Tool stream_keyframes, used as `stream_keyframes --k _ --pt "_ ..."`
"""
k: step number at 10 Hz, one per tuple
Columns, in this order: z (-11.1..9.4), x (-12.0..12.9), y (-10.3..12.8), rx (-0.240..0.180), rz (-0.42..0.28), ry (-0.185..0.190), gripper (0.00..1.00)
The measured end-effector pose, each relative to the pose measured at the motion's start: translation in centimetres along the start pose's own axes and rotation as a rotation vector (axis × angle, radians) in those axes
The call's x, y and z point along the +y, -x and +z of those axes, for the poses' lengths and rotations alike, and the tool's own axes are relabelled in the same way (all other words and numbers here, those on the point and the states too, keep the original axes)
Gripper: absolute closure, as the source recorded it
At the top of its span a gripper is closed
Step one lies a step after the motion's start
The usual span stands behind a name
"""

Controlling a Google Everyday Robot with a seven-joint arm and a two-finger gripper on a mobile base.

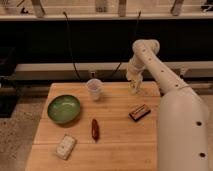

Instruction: Knock the bottle over

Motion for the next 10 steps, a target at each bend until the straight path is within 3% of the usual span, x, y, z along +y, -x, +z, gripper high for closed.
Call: stream_keyframes --k 10 --pt "-0.9 0.6 -5.1 0.04 0.158 0.007 1.0"
